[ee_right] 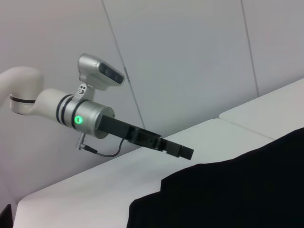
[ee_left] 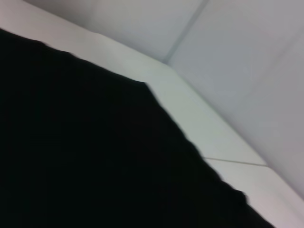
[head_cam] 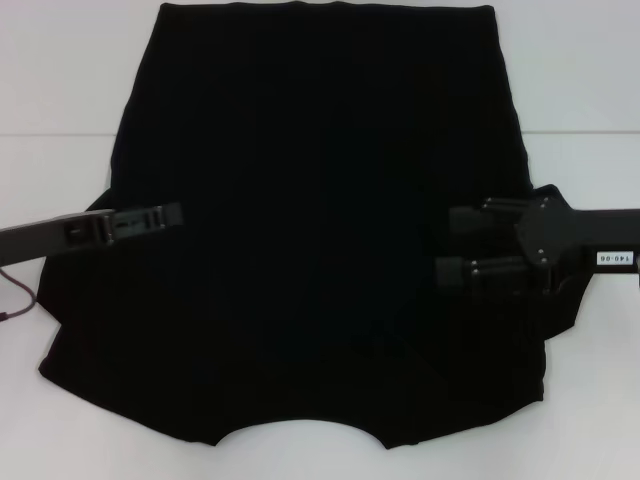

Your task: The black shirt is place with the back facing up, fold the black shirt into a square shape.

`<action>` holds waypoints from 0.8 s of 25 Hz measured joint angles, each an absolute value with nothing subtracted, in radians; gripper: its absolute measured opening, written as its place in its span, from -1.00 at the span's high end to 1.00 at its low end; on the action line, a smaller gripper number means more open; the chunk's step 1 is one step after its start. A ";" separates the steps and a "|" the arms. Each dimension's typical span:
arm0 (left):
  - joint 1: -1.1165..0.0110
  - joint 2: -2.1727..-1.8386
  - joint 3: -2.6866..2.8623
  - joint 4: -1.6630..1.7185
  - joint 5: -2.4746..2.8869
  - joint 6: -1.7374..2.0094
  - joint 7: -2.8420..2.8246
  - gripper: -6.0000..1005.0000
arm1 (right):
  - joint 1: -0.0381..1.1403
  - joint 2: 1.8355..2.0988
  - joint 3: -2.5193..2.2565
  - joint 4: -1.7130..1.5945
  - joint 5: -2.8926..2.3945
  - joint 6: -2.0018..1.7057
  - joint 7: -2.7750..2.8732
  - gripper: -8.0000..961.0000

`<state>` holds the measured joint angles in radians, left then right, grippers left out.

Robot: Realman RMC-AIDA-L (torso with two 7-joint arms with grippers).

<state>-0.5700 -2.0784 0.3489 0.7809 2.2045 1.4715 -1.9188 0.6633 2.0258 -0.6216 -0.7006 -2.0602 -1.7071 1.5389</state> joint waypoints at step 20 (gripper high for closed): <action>-0.520 -2.094 0.309 0.841 2.372 1.174 -2.035 -0.57 | 0.646 2.044 -0.623 -0.698 -2.058 -1.715 1.509 -0.90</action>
